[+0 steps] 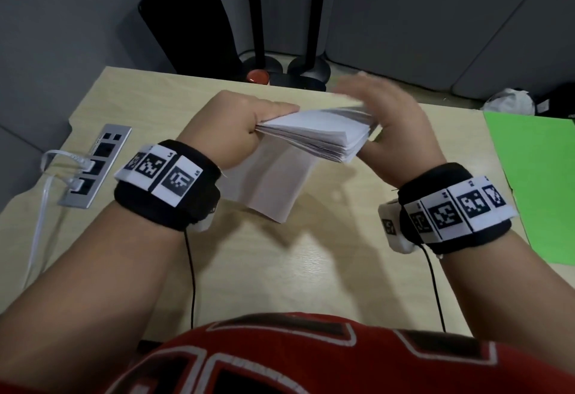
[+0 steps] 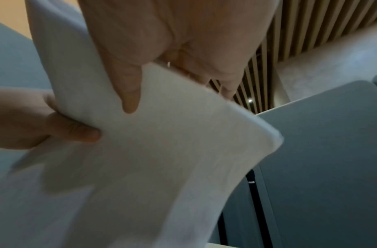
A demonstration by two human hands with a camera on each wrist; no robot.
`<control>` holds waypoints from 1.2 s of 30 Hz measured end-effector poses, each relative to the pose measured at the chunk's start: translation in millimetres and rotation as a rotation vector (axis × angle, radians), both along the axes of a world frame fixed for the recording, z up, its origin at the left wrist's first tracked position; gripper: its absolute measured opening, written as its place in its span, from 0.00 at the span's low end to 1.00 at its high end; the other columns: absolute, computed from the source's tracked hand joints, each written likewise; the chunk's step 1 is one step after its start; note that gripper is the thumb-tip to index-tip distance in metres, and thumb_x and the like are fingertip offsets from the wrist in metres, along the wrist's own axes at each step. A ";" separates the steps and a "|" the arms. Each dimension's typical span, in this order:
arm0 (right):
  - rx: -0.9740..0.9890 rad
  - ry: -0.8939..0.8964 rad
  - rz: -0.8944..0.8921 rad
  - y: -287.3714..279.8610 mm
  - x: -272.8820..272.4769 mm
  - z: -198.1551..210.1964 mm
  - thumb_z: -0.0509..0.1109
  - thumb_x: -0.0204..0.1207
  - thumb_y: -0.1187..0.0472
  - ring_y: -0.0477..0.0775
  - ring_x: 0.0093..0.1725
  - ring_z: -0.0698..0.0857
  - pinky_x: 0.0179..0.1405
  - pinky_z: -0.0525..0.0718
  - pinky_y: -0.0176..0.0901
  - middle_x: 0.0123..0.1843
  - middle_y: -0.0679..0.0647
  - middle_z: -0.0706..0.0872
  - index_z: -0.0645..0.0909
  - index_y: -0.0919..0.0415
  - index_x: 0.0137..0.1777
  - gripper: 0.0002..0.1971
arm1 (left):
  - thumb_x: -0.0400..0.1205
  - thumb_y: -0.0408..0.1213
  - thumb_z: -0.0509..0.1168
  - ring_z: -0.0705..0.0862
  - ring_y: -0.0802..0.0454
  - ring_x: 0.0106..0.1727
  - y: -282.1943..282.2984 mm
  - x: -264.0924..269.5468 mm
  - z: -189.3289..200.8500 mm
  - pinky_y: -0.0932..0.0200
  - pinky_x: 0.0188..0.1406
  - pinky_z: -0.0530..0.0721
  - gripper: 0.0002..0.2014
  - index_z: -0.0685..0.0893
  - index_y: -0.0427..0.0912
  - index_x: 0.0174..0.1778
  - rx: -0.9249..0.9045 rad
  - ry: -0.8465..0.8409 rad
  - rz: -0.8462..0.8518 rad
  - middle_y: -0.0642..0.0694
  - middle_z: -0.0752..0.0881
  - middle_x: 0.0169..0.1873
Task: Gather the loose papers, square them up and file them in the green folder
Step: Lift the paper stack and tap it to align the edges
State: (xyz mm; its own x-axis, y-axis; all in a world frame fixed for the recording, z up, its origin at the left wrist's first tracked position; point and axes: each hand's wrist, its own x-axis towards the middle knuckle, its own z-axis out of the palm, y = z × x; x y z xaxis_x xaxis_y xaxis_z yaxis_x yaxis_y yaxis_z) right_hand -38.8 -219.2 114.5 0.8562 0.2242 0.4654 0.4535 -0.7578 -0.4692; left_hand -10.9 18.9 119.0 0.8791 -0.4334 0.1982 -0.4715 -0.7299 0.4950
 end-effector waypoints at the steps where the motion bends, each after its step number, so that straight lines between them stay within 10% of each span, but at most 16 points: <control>1: 0.002 0.030 0.025 1.6 -0.1 -2.0 0.71 0.72 0.65 0.47 0.62 0.84 0.63 0.78 0.40 0.58 0.46 0.88 0.86 0.52 0.60 0.17 | 0.76 0.21 0.63 0.87 0.51 0.58 -1.4 -1.8 -0.3 0.55 0.57 0.84 0.26 0.86 0.55 0.63 -0.067 0.054 -0.002 0.47 0.91 0.54; 4: 0.121 0.106 -0.109 2.7 -1.3 -9.3 0.70 0.77 0.60 0.46 0.35 0.79 0.35 0.75 0.38 0.33 0.45 0.84 0.87 0.60 0.41 0.07 | 0.77 0.30 0.68 0.85 0.56 0.42 1.1 0.3 -5.5 0.59 0.40 0.81 0.11 0.88 0.51 0.47 -0.139 0.176 0.073 0.51 0.89 0.39; 11: 0.650 0.297 -0.389 -19.0 0.0 -29.3 0.70 0.78 0.59 0.27 0.25 0.77 0.28 0.74 0.22 0.31 0.40 0.81 0.80 0.48 0.33 0.12 | 0.73 0.39 0.73 0.80 0.45 0.37 48.7 13.8 -27.7 0.57 0.30 0.74 0.06 0.82 0.44 0.36 0.078 0.232 0.282 0.45 0.83 0.32; 19: 0.949 0.398 -0.484 -31.9 1.1 -50.5 0.71 0.77 0.60 0.47 0.38 0.85 0.45 0.83 0.45 0.38 0.46 0.88 0.85 0.51 0.38 0.07 | 0.73 0.30 0.74 0.90 0.53 0.49 49.1 18.9 -44.8 0.54 0.51 0.88 0.12 0.87 0.46 0.51 -0.991 0.498 0.386 0.54 0.93 0.44; 26: 1.038 0.333 -0.454 -24.7 -3.4 -50.8 0.70 0.78 0.62 0.43 0.38 0.85 0.40 0.84 0.40 0.38 0.45 0.88 0.85 0.51 0.38 0.08 | 0.76 0.33 0.74 0.88 0.66 0.39 16.7 9.3 -53.0 0.65 0.44 0.86 0.06 0.86 0.48 0.45 -0.909 0.327 0.501 0.59 0.90 0.38; 36: 0.764 0.586 -0.473 -37.5 -16.9 -89.4 0.73 0.75 0.67 0.41 0.38 0.83 0.32 0.80 0.24 0.38 0.45 0.86 0.83 0.59 0.48 0.05 | 0.73 0.31 0.77 0.87 0.44 0.55 40.1 -4.2 -94.7 0.46 0.59 0.84 0.13 0.84 0.43 0.51 -0.757 0.512 0.632 0.45 0.87 0.49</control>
State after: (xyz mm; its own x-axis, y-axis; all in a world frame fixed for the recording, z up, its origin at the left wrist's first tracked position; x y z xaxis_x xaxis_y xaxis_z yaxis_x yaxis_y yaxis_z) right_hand -55.7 -256.7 25.1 0.9153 -0.3653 -0.1699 -0.2590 -0.2108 -0.9426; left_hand -15.1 59.0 24.3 0.9529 0.2008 -0.2272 0.2660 -0.1941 0.9442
